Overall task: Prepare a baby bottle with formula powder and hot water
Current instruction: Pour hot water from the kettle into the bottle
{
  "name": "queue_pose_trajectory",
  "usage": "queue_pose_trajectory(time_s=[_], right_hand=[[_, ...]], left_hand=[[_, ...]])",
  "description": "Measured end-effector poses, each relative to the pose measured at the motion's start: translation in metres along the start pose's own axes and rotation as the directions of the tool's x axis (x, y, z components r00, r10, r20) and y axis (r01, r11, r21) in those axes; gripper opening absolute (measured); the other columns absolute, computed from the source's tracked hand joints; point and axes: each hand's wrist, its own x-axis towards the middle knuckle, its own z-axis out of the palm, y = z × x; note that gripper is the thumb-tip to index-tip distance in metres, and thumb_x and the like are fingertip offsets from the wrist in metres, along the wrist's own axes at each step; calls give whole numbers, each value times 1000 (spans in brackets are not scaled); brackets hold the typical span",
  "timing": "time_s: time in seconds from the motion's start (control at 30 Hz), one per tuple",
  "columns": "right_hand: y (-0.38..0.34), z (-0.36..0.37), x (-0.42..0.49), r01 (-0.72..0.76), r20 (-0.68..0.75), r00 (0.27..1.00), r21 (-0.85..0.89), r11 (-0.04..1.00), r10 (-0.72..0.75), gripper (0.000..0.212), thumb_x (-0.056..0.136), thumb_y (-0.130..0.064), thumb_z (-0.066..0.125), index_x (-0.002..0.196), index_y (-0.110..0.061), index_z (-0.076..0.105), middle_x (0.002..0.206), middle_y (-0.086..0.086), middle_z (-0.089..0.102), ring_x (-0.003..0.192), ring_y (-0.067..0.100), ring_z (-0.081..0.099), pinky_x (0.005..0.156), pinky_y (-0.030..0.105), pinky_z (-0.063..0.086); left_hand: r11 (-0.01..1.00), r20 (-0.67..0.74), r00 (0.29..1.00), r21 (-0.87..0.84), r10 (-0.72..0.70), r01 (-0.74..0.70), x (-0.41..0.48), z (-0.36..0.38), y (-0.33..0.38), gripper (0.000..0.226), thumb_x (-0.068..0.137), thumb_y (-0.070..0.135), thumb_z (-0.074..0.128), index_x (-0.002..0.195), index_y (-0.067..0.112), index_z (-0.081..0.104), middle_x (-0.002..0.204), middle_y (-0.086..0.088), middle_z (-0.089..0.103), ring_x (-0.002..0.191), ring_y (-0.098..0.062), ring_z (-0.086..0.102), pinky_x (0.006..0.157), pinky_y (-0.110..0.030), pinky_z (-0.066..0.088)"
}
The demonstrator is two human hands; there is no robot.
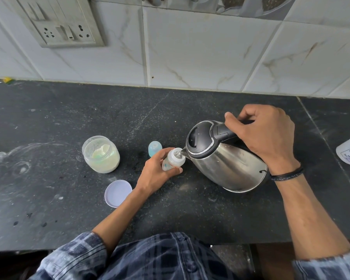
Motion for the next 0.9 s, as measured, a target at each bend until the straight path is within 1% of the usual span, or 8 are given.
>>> queue_pose_trajectory(time_s=[0.1, 0.23, 0.4, 0.5, 0.6, 0.77, 0.9], right_hand=[[0, -1, 1, 5, -2, 1000, -2, 1000, -5, 41, 86, -53, 68, 66, -18, 69, 62, -7, 68, 65, 20, 64, 65, 32, 47], [0, -2, 2, 4, 2, 1000, -4, 1000, -4, 41, 86, -52, 69, 65, -18, 68, 60, -8, 67, 64, 19, 62, 64, 30, 40], [-1, -3, 2, 10, 6, 1000, 2, 1000, -10, 40, 87, -52, 69, 65, -18, 69, 61, -8, 68, 64, 18, 63, 63, 30, 42], [-2, -3, 2, 12, 9, 1000, 0, 1000, -12, 40, 87, -51, 70, 65, -18, 69, 61, -9, 67, 63, 17, 62, 65, 28, 37], [-2, -5, 3, 16, 13, 1000, -7, 1000, -16, 40, 87, -51, 70, 65, -18, 69, 61, -9, 66, 62, 16, 61, 60, 25, 33], [-2, -4, 4, 6, 23, 1000, 0, 1000, -6, 41, 87, -52, 69, 65, -18, 69, 61, -8, 67, 63, 18, 62, 62, 29, 37], [-2, -6, 6, 9, 29, 1000, -10, 1000, -9, 41, 87, -53, 69, 66, -18, 68, 62, -7, 67, 64, 19, 62, 63, 29, 37]], left_hand=[[1000, 2, 1000, -4, -2, 2, 0, 0, 1, 58, 76, 23, 88, 126, 38, 63, 118, 22, 69, 108, 3, 64, 95, -14, 46], [1000, 1, 1000, -12, -1, 1, -1, 0, 1, 58, 76, 22, 88, 126, 37, 63, 118, 21, 69, 109, 1, 65, 97, -18, 48], [1000, -3, 1000, -3, 1, -1, -1, 0, 0, 58, 76, 24, 88, 127, 37, 63, 119, 21, 69, 111, -1, 64, 100, -23, 48], [1000, -2, 1000, -3, -6, 6, -1, 0, 1, 58, 76, 25, 88, 127, 38, 63, 119, 22, 69, 110, 0, 64, 99, -21, 49], [1000, -6, 1000, -3, -14, 14, -2, 0, 2, 58, 76, 26, 88, 126, 40, 62, 119, 22, 68, 111, 1, 64, 97, -19, 49], [1000, -7, 1000, -7, -17, 17, -2, 1, 1, 57, 77, 28, 88, 126, 41, 62, 119, 20, 70, 111, -1, 65, 97, -24, 50], [1000, -5, 1000, -16, -21, 21, -3, 1, 3, 56, 78, 25, 88, 122, 45, 60, 118, 22, 69, 108, 6, 64, 92, -14, 48]])
